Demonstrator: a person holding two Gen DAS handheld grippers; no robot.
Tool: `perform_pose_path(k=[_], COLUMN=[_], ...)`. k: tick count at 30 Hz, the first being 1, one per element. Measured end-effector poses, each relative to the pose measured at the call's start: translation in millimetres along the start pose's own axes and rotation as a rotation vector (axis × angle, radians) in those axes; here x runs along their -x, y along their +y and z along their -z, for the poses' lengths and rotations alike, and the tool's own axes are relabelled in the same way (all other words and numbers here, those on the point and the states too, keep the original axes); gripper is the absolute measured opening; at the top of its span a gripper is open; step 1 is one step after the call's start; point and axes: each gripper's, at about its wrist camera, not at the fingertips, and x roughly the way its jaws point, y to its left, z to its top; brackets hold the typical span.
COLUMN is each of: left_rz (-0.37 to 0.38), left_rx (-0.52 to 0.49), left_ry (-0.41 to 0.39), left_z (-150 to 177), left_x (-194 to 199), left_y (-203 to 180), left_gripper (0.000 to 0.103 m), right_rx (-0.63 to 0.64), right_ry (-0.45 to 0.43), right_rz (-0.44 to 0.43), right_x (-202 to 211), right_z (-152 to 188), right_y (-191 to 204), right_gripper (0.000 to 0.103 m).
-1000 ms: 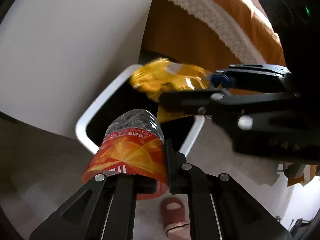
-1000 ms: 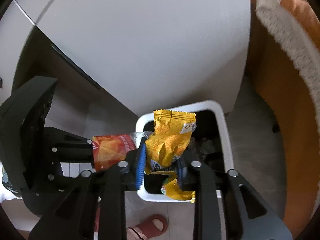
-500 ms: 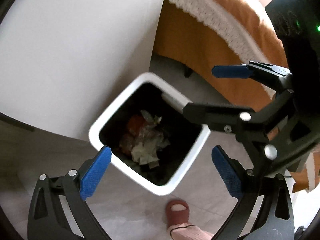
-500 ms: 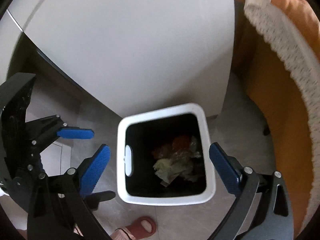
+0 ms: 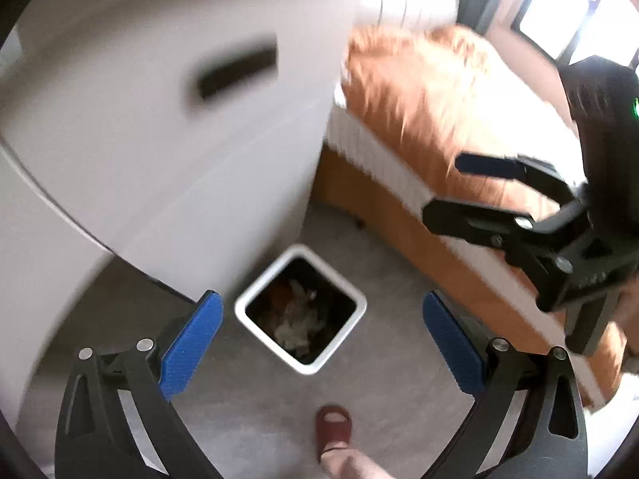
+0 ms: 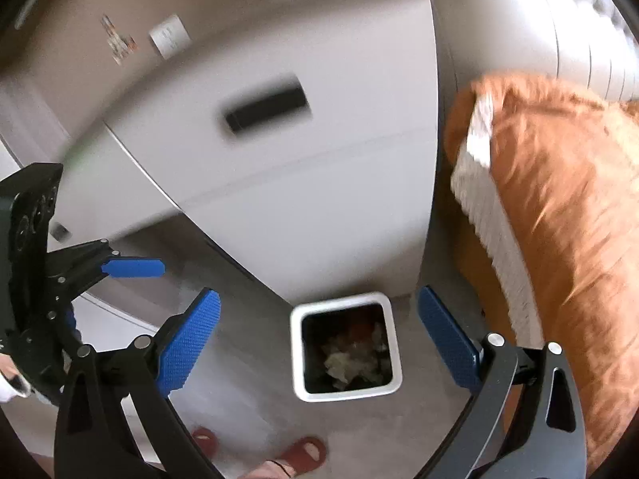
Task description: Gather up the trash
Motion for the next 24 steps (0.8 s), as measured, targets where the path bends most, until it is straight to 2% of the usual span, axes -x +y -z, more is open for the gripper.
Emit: perform_pose_path(k=[3, 7, 11, 13, 18, 24], left_rz=[-0.026, -0.041, -0.098, -0.125, -0.193, -0.207], left_rx=[0.016, 0.070, 0.114, 0.127, 0.134, 0.123], left_ry=[-0.091, -0.221, -0.338, -0.387, -0.441, -0.484], left_z=[-17.1, -32.8, -41.7, -41.6, -39.8, -34.8], left_x=[58.4, 129.3, 191.7, 219.3, 271.3, 309.9], left_y=[0.2, 9.6, 23.3, 36.1, 76.7, 142.6], left_gripper=[0.098, 0.098, 0.098, 0.098, 0.098, 0.098], right_rx=[0.073, 0.094, 0.143, 0.154, 0.189, 0.211], right_ry=[-0.103, -0.227, -0.323, -0.362, -0.425, -0.457], right_rz=[0.040, 0.033, 0.056, 0.048, 0.029, 0.014], right_x=[51.3, 104.4, 134.5, 143.4, 150.7, 129.3], right_z=[-24.9, -55.2, -82.9, -98.7, -132.0, -167.8], right_y=[32.5, 68.1, 99.3, 117.2, 156.7, 232.5], right_gripper=[0.099, 0.099, 0.099, 0.099, 0.099, 0.099])
